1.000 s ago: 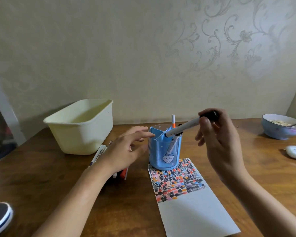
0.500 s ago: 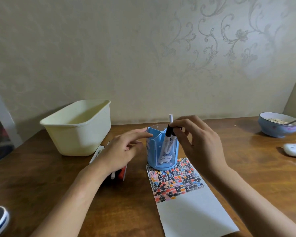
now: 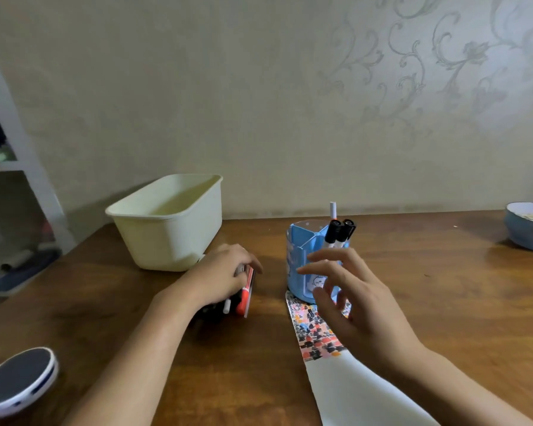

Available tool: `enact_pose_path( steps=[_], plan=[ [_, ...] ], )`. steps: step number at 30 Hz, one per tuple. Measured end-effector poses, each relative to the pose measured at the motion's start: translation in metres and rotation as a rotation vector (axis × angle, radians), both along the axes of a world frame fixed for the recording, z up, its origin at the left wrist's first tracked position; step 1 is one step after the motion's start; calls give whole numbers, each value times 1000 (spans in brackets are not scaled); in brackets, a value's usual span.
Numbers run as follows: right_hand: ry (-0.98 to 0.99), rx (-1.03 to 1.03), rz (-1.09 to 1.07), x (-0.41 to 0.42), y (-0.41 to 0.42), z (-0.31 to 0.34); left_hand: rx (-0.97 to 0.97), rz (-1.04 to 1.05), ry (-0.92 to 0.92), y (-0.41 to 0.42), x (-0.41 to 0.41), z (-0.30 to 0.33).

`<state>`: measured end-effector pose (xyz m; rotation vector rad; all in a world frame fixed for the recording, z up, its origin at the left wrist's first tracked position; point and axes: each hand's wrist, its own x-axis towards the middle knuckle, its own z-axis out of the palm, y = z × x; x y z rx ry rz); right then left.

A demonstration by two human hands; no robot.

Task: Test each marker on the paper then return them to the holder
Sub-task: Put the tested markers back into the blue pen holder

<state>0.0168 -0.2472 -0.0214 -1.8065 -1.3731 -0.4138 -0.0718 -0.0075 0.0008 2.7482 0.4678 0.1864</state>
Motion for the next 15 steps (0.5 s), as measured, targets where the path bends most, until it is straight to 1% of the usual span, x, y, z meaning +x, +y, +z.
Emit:
enact_pose_path(
  steps=[4,12,15],
  plan=[
    [31,-31,42,1,1,-2,85,-10,50,-2,4,-3],
    [54,-86,42,7,-1,-3,146,19,130,-13,8,-6],
    [60,-94,46,6,-2,-2,218,0,122,-20,10,-9]
  ],
)
